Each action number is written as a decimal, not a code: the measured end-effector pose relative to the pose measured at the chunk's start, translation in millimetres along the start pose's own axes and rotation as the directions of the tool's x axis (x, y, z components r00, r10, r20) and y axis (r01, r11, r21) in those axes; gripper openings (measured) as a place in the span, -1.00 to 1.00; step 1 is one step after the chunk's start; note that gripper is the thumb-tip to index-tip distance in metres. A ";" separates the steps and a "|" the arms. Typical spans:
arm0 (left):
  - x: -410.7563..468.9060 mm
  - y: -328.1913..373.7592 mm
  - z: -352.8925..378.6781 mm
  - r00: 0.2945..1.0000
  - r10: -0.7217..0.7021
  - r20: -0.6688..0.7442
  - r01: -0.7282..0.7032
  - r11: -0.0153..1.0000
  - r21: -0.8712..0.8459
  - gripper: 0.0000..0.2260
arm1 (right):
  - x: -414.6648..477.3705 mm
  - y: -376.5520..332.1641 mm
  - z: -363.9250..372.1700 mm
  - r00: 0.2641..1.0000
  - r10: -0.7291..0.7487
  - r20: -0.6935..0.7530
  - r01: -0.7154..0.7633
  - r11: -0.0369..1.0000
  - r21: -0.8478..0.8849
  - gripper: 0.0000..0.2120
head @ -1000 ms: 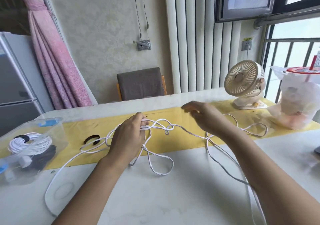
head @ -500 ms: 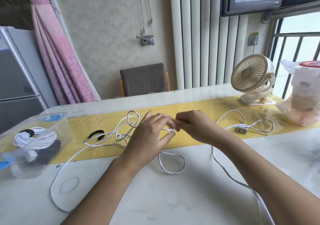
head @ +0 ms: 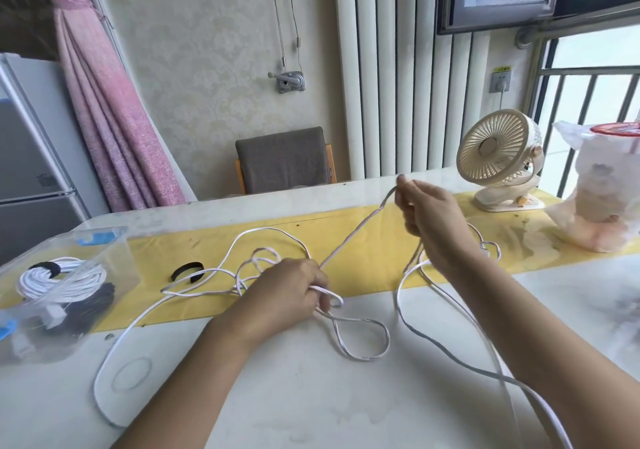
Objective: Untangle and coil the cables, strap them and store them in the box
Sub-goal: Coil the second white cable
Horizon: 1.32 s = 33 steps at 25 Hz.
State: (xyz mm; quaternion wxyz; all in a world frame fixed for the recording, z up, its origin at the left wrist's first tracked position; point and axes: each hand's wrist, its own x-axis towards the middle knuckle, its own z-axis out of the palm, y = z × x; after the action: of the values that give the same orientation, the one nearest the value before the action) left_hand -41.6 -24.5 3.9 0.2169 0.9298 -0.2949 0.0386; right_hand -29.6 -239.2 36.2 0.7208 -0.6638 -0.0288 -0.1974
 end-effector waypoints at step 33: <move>1.7 12.1 5.5 0.763 -0.183 -0.620 0.112 0.982 -0.152 -0.82 | -28.7 14.4 28.9 0.742 -0.564 0.362 0.627 0.392 -0.673 -0.92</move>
State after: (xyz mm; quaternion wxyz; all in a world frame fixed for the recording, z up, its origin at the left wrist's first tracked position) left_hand -47.3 -36.6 3.9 0.3543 0.8704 -0.1324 0.3153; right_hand -45.0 -203.5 17.3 0.2504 -0.8529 -0.2053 -0.4095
